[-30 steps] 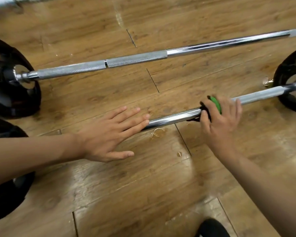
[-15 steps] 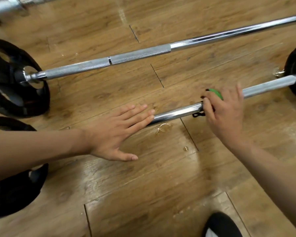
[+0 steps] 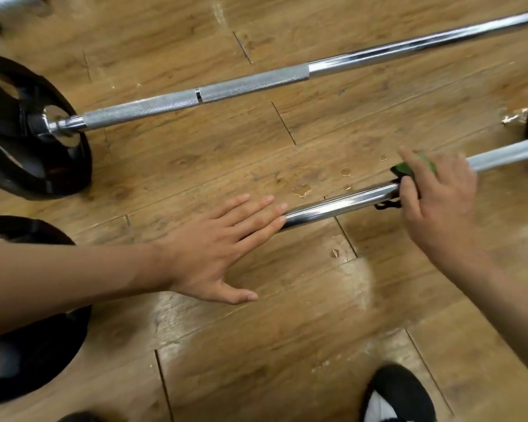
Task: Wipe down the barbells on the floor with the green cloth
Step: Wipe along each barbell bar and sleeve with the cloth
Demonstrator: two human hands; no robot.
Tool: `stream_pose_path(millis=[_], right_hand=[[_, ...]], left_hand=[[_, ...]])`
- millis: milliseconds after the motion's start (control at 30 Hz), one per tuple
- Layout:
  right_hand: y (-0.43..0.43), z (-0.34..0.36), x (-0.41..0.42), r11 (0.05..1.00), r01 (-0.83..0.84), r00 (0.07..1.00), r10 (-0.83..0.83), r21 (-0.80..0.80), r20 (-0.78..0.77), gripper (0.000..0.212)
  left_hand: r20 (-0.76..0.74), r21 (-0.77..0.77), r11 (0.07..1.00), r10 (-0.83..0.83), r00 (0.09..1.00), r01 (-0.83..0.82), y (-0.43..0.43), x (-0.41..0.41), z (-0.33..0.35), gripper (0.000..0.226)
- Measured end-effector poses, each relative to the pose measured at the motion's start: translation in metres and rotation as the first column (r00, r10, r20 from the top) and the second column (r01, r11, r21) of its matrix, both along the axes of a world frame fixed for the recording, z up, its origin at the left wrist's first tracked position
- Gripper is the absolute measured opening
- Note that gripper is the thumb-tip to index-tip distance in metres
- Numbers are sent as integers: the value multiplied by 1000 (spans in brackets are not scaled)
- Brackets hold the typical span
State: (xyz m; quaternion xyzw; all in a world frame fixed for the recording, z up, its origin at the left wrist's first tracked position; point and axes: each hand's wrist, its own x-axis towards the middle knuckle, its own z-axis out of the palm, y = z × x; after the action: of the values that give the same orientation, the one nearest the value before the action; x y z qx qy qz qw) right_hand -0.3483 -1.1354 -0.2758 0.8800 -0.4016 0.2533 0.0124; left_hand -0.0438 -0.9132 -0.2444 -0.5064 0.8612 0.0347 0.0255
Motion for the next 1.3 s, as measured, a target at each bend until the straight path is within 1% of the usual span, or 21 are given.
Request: stream_pose_path(millis=[67, 100, 167, 233, 300, 367, 433, 500, 567, 633, 667, 733, 800, 867, 933, 1033, 1133, 1167, 1200, 1233, 1300], right_hand=[[-2, 1, -4, 984, 176, 984, -177, 42, 25, 50], [7, 2, 7, 973, 225, 973, -227, 60, 38, 45], [37, 4, 38, 974, 207, 976, -212, 90, 48, 32], [75, 5, 65, 994, -34, 999, 30, 102, 43, 28], [95, 3, 66, 937, -342, 940, 341, 75, 27, 28], [74, 7, 42, 880, -474, 876, 475, 37, -77, 33], [44, 3, 10, 932, -363, 926, 361, 5, -107, 35], [16, 2, -20, 995, -95, 994, 96, 17, -52, 34], [12, 6, -23, 986, 150, 989, -151, 72, -3, 30], [33, 12, 5, 962, 246, 969, -248, 120, -2, 31], [51, 16, 25, 968, 212, 977, -212, 132, -14, 32], [94, 18, 59, 986, -27, 999, 29, 163, -13, 28], [118, 14, 66, 947, -290, 957, 291, 140, 16, 23], [101, 8, 44, 919, -390, 920, 392, 50, -22, 27], [72, 1, 7, 957, -289, 957, 289, -6, -5, 29], [37, 2, -39, 1000, -2, 1000, 2, -7, 26, 30], [57, 3, -21, 966, 244, 962, -252, 84, 108, 27], [72, 3, -3, 961, 253, 952, -268, 114, 145, 27], [91, 2, 16, 975, 183, 965, -203, 128, 168, 26], [112, 1, 32, 990, 47, 981, -70, 131, 181, 26], [134, -2, 42, 969, -229, 965, 213, 95, 150, 24]], left_hand=[[3, -9, 1000, -4, 1000, 4, 3, -4, -1, 108], [2, -16, 1000, -4, 1000, 4, 5, -6, -2, 108], [3, -13, 1000, -2, 1000, 2, 7, -10, -2, 107], [16, -8, 1000, -2, 1000, 2, 10, -13, -1, 104], [29, -11, 1000, -13, 1000, 13, 11, -16, 0, 101], [46, -19, 1000, -13, 999, 14, 15, -20, 1, 99], [59, -14, 1000, -4, 998, 5, 17, -23, 1, 98], [60, -16, 1000, -7, 998, 8, 19, -27, 2, 98], [62, -36, 999, -3, 998, 5, 22, -30, 2, 99], [70, -49, 999, -2, 998, 6, 25, -34, 3, 100], [75, -50, 999, -5, 997, 8, 26, -36, 3, 101], [86, -56, 998, -10, 996, 15, 29, -40, 4, 100], [88, -67, 997, -25, 996, 31, 31, -42, 4, 100], [81, -73, 997, -32, 996, 38, 32, -45, 5, 99], [65, -60, 998, -28, 997, 32, 35, -47, 3, 99], [55, -49, 998, -26, 998, 29, 38, -49, 2, 100], [45, -53, 998, -33, 998, 35, 39, -50, 2, 100], [40, -52, 998, -33, 999, 35, 39, -50, 2, 101], [36, -52, 998, -33, 999, 35, 38, -50, 2, 101], [36, -53, 998, -31, 999, 33, 39, -50, 2, 101], [32, -61, 997, -34, 999, 36, 38, -50, 1, 101]])
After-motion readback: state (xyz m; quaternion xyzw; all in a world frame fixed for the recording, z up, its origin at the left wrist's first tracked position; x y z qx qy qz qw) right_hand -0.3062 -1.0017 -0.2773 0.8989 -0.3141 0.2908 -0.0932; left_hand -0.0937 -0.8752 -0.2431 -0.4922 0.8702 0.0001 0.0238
